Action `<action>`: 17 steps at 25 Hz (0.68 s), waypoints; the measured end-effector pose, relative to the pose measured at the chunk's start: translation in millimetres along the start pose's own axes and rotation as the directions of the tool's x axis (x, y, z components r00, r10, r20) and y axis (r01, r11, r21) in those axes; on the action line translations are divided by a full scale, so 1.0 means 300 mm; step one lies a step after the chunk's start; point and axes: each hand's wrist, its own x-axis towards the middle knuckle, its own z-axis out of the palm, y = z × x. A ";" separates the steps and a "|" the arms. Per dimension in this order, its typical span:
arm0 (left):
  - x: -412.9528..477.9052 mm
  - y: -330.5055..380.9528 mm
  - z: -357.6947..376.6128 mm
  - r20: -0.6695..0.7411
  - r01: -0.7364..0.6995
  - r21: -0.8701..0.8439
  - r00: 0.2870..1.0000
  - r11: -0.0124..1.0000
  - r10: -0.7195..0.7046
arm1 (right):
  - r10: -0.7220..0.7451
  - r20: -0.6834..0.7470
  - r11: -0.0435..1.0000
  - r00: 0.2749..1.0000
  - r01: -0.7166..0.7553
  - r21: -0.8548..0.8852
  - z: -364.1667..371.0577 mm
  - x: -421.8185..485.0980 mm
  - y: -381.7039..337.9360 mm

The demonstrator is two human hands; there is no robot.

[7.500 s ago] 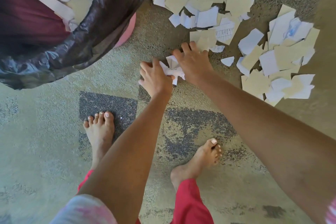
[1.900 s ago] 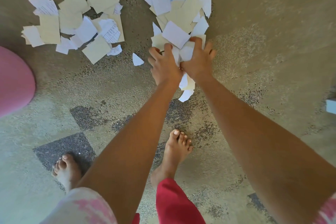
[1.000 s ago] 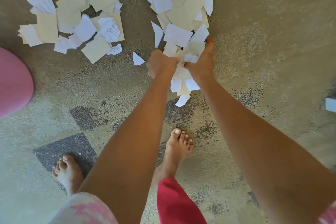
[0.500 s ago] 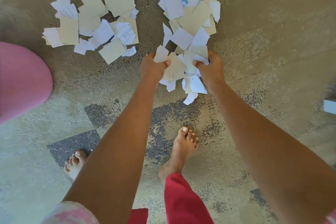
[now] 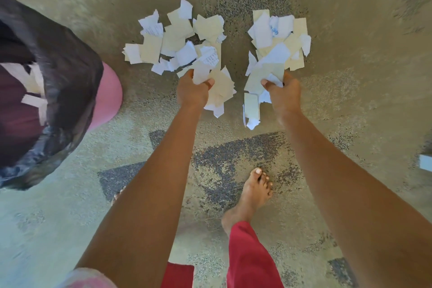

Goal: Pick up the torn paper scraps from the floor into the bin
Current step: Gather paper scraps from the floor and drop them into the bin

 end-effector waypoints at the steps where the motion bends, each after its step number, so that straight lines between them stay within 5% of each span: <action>1: 0.000 -0.001 -0.030 -0.012 -0.001 -0.015 1.000 1.000 0.001 | -0.015 0.005 1.000 1.000 0.015 0.011 0.022 -0.019 -0.025; 17: -0.284 0.233 -0.706 -0.090 -0.306 -0.336 0.952 0.891 0.294 | -0.333 0.058 0.939 0.941 0.325 0.113 0.321 -0.416 -0.591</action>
